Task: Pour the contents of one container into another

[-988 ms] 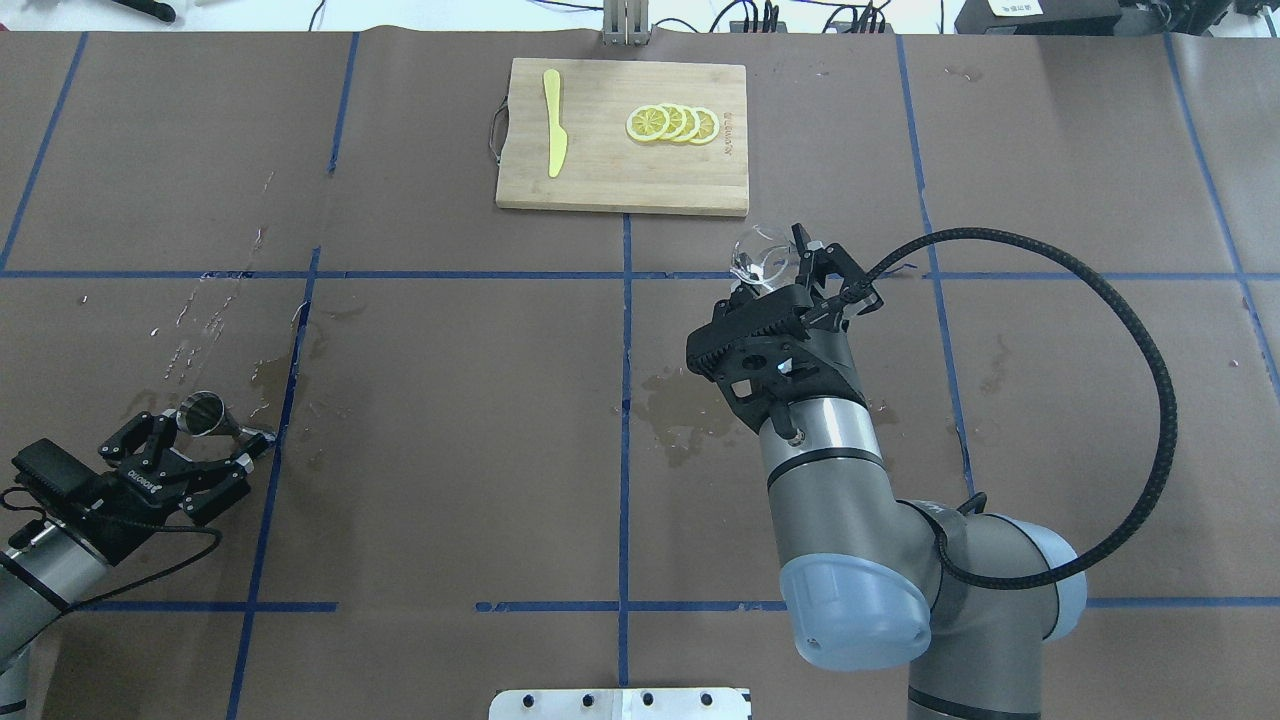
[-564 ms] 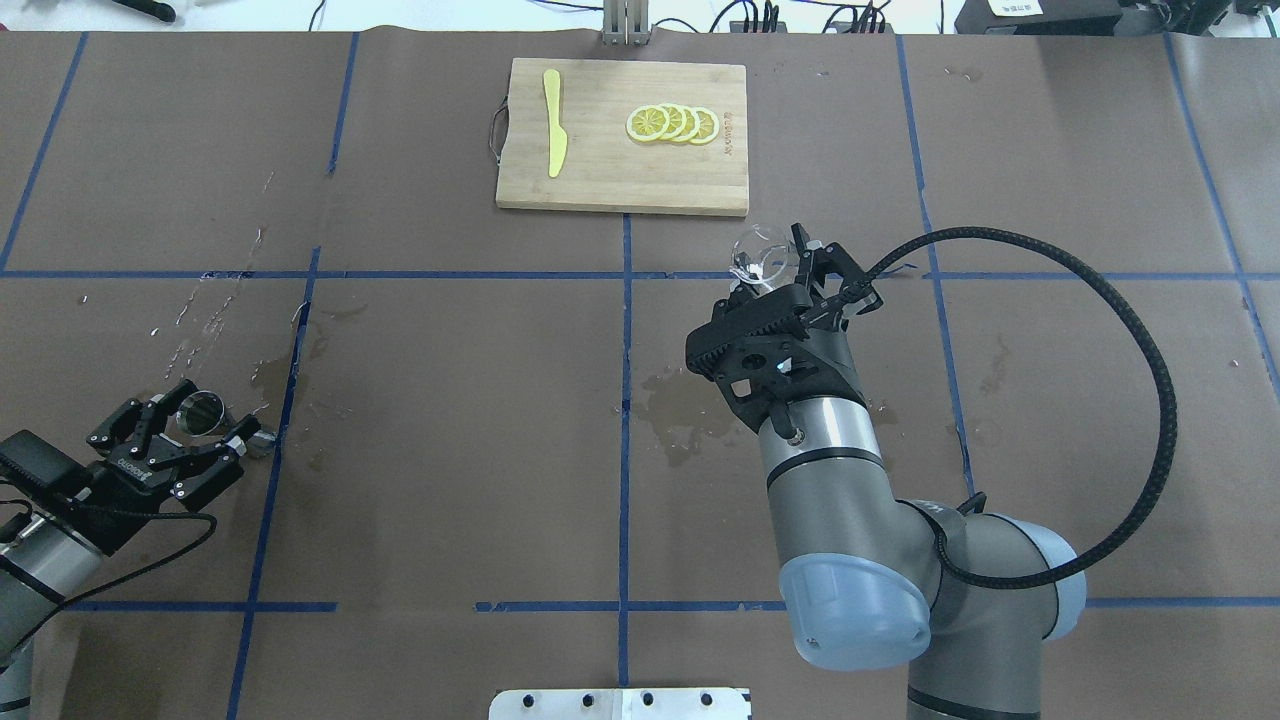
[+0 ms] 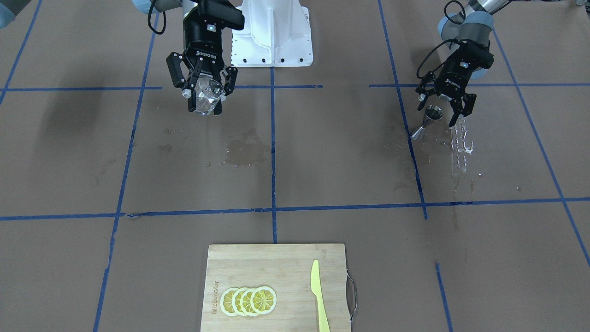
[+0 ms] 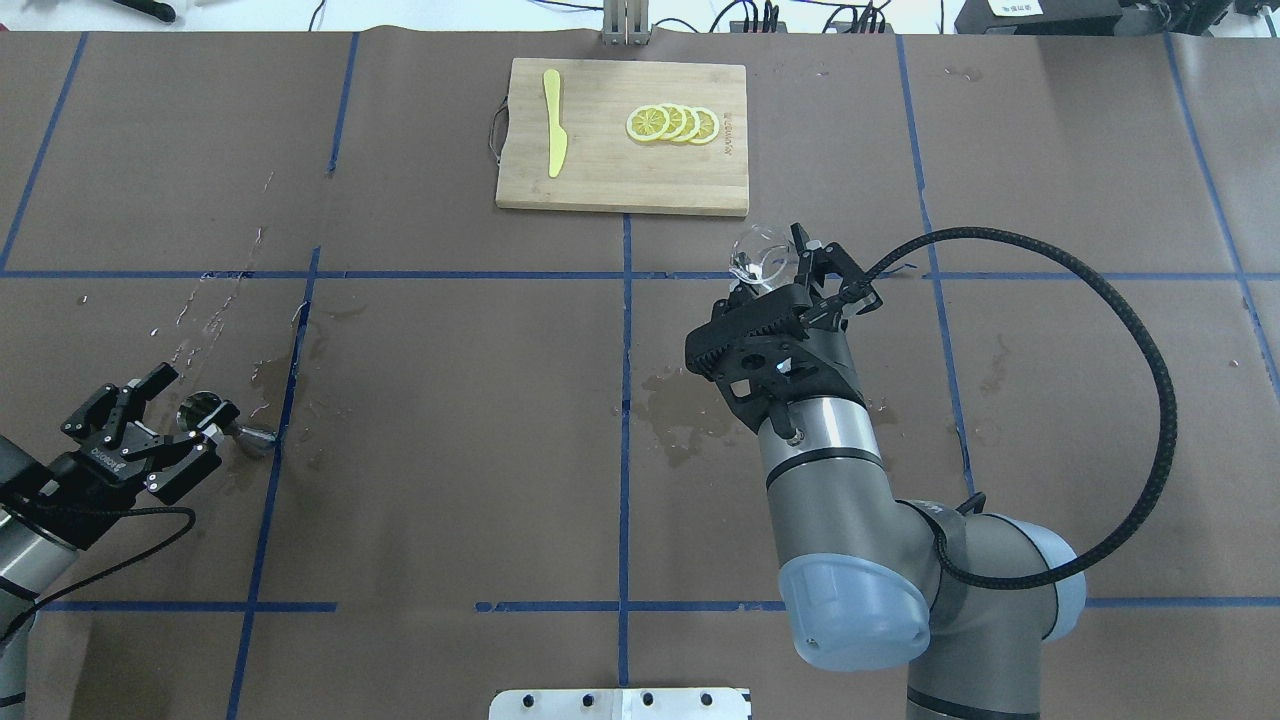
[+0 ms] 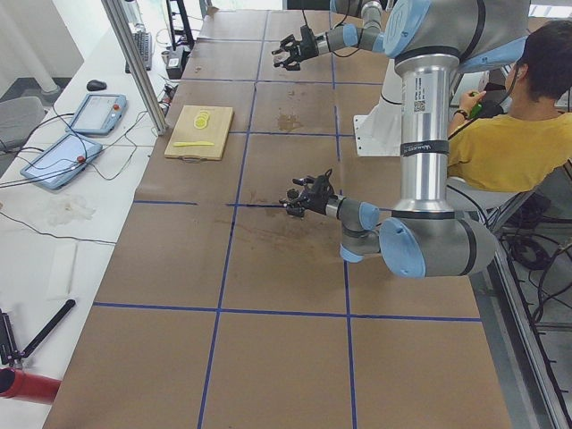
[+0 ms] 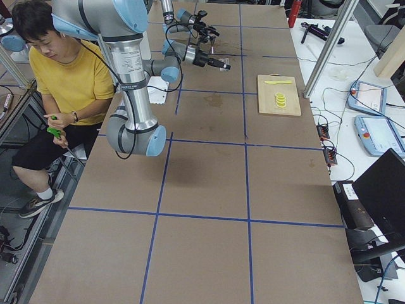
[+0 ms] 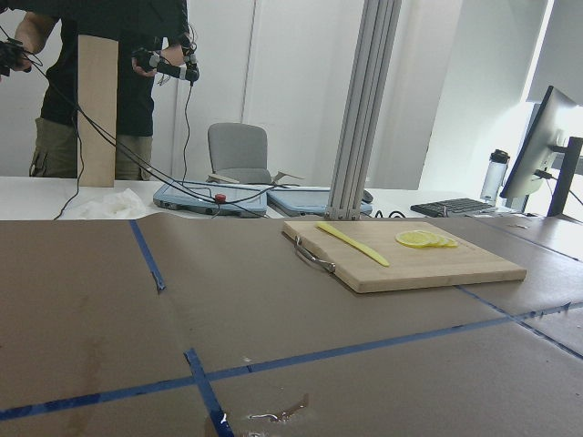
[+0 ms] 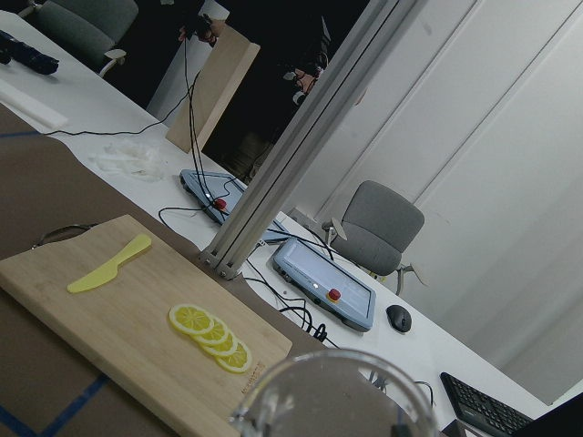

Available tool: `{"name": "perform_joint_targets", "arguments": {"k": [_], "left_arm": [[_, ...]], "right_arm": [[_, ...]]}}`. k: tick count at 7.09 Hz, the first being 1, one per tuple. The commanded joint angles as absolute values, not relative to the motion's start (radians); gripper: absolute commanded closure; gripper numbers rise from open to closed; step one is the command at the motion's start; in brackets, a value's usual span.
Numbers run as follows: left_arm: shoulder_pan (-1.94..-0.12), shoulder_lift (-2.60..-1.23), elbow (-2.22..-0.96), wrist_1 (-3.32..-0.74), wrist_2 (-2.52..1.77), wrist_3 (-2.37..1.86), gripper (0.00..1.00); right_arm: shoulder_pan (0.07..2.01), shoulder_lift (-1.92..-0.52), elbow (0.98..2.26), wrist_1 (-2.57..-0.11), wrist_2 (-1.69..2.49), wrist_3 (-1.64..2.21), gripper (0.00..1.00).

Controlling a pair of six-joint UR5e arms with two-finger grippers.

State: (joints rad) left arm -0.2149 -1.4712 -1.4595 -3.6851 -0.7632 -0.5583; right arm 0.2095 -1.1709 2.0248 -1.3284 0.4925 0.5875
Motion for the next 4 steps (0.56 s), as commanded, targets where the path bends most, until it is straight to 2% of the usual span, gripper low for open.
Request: {"name": "perform_joint_targets", "arguments": {"k": [1,4], "left_arm": [[-0.280,-1.470,-1.474,-3.714,-0.844,-0.505,0.00],[-0.603,-1.451,-1.471,-3.627,-1.268,-0.460,0.00]], "right_arm": [[0.209,-1.170,2.025,-1.328,0.494,0.588,1.00],[0.209,-1.170,2.025,-1.328,0.494,0.588,1.00]]}}
